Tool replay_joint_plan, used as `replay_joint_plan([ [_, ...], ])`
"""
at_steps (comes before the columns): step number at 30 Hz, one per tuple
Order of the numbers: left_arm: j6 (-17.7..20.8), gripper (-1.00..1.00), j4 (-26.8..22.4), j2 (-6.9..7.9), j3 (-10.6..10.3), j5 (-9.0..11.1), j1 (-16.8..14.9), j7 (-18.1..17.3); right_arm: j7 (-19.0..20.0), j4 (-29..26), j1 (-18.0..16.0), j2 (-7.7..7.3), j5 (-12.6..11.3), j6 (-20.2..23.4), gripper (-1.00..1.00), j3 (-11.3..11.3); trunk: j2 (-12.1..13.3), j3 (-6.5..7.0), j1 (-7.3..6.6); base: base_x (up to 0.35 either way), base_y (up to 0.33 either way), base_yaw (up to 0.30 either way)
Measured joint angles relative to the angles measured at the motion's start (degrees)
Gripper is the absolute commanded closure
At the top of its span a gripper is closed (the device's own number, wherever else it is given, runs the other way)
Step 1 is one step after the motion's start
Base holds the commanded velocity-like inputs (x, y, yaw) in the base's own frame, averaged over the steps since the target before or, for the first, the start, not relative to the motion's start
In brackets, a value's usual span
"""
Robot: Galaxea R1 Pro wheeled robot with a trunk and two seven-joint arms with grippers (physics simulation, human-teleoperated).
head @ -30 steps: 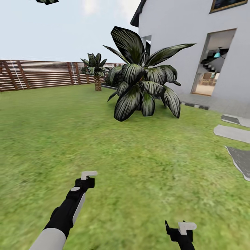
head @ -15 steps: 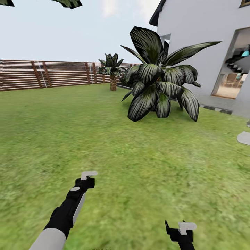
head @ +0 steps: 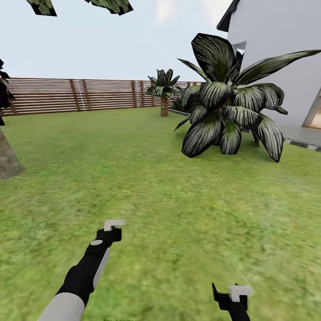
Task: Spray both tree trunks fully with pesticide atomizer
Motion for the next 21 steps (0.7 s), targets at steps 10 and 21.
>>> replay_joint_plan([
  [10,-0.03,1.00,0.00,0.00,0.00,0.00,-0.01,0.00,0.00,0.00,0.00,0.00,0.00,0.00,-1.00,0.00,0.00,0.28,0.00,0.000,0.000,0.280],
  [21,-0.02,1.00,0.00,0.00,0.00,0.00,-0.01,0.00,0.00,0.00,0.00,0.00,0.00,0.00,-1.00,0.00,0.00,0.61,0.00,0.000,0.000,0.280],
])
